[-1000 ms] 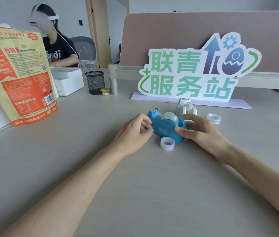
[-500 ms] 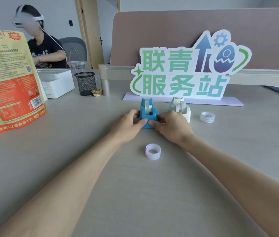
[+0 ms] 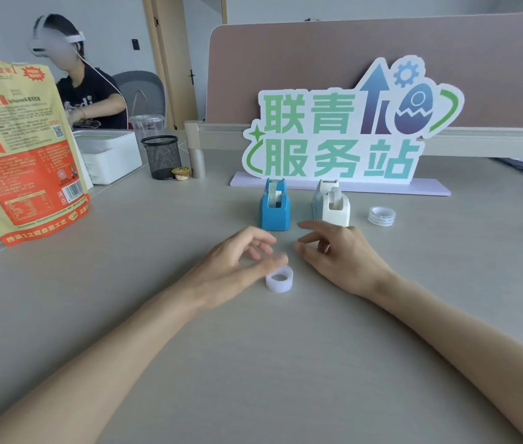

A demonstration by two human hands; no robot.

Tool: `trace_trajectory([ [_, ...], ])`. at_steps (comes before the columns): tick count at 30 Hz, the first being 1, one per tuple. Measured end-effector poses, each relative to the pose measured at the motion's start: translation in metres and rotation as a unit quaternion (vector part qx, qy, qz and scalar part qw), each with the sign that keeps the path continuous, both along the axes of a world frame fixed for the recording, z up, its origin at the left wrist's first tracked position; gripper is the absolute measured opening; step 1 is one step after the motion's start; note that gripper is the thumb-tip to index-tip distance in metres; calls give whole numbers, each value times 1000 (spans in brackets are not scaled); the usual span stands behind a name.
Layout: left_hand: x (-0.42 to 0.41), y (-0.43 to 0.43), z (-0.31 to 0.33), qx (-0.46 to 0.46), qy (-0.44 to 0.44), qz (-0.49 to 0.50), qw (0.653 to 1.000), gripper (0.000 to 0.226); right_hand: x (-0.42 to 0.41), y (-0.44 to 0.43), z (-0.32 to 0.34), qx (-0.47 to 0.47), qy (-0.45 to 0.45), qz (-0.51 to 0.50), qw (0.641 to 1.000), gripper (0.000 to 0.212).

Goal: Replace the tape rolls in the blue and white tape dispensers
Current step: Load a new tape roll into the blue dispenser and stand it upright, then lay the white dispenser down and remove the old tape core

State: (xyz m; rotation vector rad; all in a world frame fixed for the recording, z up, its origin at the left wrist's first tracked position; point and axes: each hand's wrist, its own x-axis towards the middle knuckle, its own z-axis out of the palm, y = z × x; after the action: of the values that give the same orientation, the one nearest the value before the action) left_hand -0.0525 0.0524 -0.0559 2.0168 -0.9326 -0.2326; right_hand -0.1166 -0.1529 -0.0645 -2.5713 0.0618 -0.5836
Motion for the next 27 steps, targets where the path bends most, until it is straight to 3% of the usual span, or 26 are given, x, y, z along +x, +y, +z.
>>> trace_trajectory([
  [3,-8,4,-3,55,-34,-12,998,56,-7,-1,-6,-59,-21,3,998,26],
  [7,-5,-1,-4,26,-70,15,997,31,-9,4,-5,-118,-21,10,993,35],
  [10,13,-1,-7,-18,-73,112,991,23,-9,5,-3,-125,-19,-2,992,38],
  [15,62,-20,-8,-26,-13,259,966,28,-2,3,-1,-134,-7,-48,990,42],
  [18,91,-35,-8,21,-30,285,958,33,10,-7,3,-135,-93,-112,980,43],
  [20,104,-43,-7,43,-32,292,955,34,21,-15,4,-117,-123,-161,972,59],
  [23,117,-53,-9,54,-26,296,953,34,34,-25,3,-70,-60,-185,978,87],
  [27,121,-51,-13,68,-35,285,955,54,43,-31,-1,-66,-14,-189,980,95],
])
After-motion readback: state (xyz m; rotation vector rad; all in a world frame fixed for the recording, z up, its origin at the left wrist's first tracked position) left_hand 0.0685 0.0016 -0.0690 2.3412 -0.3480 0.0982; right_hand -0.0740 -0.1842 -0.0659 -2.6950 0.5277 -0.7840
